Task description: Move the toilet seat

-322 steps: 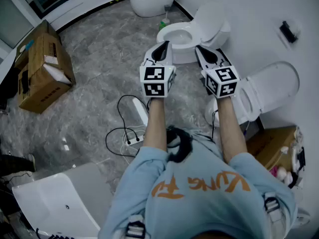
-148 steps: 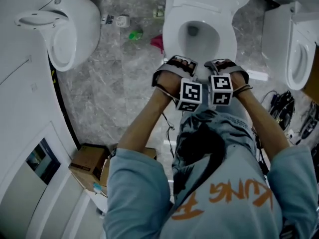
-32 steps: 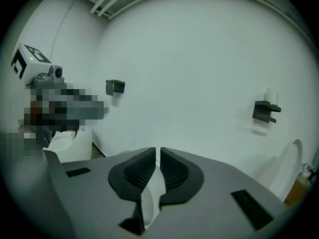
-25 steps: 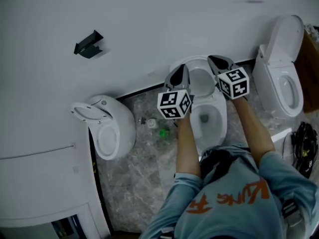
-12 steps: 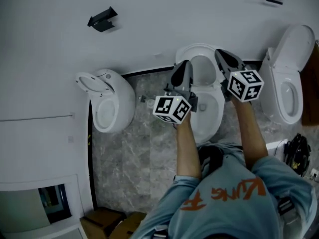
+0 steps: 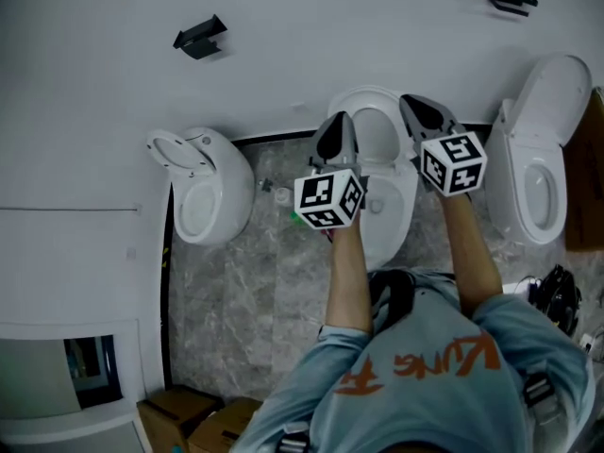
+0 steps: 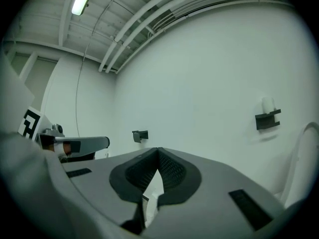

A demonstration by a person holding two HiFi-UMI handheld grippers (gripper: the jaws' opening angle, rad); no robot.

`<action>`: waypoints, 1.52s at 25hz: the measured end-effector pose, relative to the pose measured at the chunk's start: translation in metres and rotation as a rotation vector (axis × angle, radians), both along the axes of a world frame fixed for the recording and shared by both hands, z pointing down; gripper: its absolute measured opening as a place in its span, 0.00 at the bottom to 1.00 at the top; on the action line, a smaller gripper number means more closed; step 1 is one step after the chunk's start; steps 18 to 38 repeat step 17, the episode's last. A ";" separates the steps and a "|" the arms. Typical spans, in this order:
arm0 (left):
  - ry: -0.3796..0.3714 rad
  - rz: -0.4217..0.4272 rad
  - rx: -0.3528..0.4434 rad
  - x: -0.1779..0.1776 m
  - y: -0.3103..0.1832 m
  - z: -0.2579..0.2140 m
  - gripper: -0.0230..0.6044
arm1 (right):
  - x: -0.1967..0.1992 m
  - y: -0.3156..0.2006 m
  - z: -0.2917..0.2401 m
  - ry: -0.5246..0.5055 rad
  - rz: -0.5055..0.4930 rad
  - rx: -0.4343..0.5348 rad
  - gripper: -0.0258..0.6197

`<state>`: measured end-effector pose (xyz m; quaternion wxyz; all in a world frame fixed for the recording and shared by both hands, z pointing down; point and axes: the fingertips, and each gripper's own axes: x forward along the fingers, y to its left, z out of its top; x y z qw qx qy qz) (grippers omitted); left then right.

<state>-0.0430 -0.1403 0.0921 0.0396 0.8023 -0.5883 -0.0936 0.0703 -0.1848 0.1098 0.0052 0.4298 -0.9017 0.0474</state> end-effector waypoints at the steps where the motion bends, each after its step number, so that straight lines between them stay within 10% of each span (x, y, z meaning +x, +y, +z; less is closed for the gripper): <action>1: -0.005 -0.012 -0.005 0.000 0.001 -0.001 0.04 | 0.000 0.002 -0.002 0.007 -0.006 0.006 0.04; 38: -0.044 -0.046 0.029 0.035 0.030 -0.015 0.04 | 0.029 0.023 -0.022 0.006 -0.053 0.057 0.04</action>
